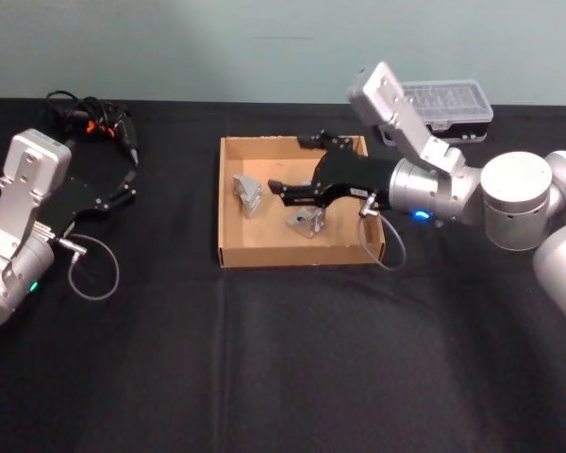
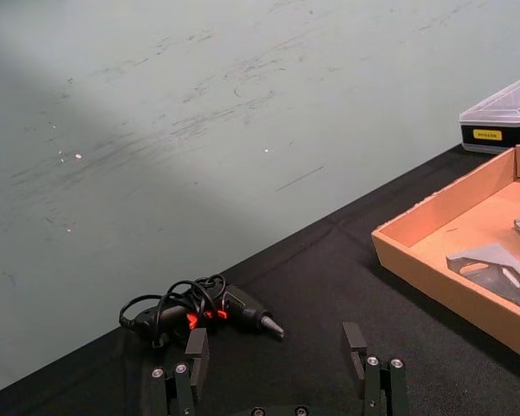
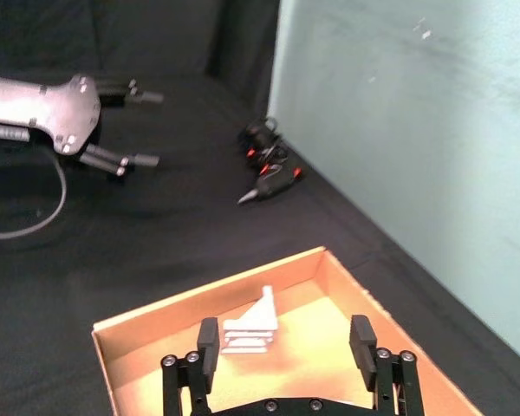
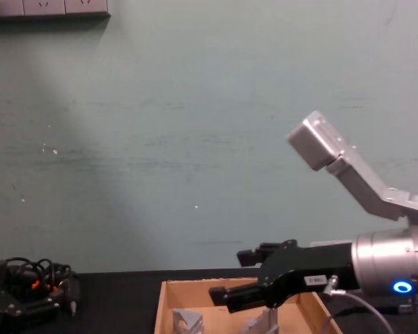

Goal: Use one hand to pick up the angle iron from the table and place it into the box.

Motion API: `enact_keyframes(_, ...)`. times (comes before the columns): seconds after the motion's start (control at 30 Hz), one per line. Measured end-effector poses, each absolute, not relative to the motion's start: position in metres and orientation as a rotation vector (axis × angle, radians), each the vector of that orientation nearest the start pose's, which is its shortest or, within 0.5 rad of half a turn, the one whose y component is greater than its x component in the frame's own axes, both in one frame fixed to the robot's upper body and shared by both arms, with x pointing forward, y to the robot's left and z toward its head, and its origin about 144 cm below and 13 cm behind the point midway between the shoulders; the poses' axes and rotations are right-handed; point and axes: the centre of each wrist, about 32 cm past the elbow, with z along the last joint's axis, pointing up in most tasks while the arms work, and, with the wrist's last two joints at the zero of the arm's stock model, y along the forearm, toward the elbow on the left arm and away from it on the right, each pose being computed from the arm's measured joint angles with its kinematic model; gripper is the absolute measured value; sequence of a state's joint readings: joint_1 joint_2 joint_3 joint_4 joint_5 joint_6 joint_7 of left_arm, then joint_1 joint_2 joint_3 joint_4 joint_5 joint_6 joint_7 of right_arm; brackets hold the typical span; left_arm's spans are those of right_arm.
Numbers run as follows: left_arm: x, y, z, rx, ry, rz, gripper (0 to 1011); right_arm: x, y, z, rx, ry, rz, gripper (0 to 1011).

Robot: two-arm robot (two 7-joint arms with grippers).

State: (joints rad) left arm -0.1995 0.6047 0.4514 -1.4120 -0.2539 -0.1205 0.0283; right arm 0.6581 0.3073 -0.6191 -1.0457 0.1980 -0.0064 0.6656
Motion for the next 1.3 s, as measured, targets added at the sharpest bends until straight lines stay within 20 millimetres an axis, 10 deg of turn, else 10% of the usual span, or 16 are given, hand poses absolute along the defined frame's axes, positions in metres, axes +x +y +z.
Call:
enact_keyframes(0.73, 0.489, 0.310, 1.140, 0.304, -0.285, 1.248, 1000, 0.521, -0.297, 1.187, -0.147, -0.166, -1.072, 1002)
enact_keyframes(1.3, 0.489, 0.310, 1.140, 0.304, -0.285, 1.248, 1000, 0.507, -0.304, 1.143, -0.225, -0.056, -1.189, 1003)
